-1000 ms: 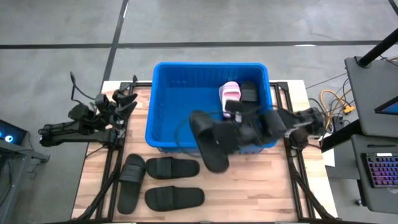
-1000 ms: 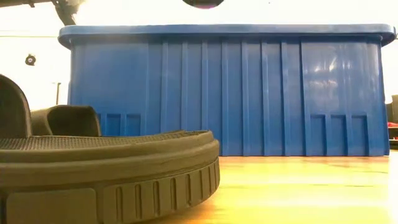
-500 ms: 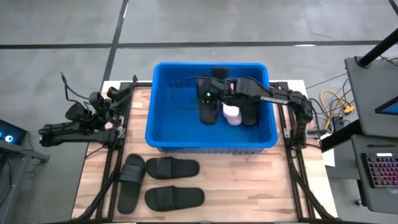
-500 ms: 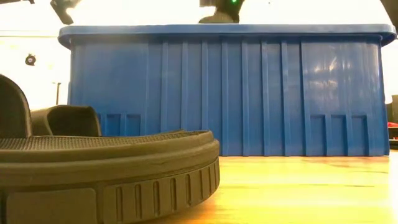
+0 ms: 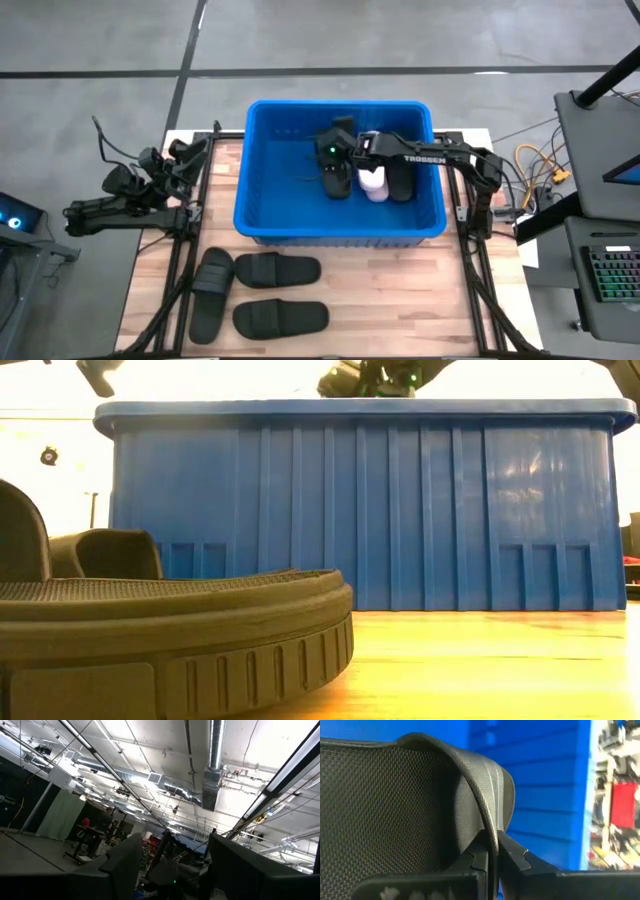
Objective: Pick and place slides into bin
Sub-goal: Put the black slide into the blue bin
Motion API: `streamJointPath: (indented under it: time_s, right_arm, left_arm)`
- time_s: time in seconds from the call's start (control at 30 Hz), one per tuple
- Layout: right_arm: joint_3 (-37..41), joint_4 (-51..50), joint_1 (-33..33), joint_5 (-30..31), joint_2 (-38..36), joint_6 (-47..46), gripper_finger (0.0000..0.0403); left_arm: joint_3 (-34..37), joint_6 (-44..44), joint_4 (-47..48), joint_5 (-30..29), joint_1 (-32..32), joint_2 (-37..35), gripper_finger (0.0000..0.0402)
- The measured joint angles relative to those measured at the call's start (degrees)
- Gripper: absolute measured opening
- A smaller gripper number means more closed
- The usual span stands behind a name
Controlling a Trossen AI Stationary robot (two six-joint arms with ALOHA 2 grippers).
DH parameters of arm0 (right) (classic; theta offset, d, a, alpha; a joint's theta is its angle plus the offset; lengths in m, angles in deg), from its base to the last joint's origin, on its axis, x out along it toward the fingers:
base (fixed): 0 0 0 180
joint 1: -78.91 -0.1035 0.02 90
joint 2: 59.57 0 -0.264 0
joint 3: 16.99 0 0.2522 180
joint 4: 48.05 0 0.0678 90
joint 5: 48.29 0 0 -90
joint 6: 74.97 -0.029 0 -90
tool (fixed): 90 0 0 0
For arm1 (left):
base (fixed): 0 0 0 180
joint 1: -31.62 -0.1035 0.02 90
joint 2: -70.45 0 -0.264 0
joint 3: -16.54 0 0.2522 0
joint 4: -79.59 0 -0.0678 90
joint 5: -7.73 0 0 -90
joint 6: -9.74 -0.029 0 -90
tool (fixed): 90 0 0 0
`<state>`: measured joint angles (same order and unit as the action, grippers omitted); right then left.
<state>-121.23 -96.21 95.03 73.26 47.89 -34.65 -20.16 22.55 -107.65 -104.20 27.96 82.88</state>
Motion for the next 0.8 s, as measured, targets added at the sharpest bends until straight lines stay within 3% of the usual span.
streamJointPath:
  time_s: [0.37,0.8]
  right_arm:
    - [9.4,12.9,3.7,-2.0,0.7,2.4,0.0013]
    - [9.2,9.5,4.7,0.2,6.4,1.0,0.0013]
  left_arm:
    - [0.0,-2.7,0.0,-2.2,0.0,0.1,0.0217]
    - [0.0,-2.7,-0.1,-2.6,0.0,0.2,0.0217]
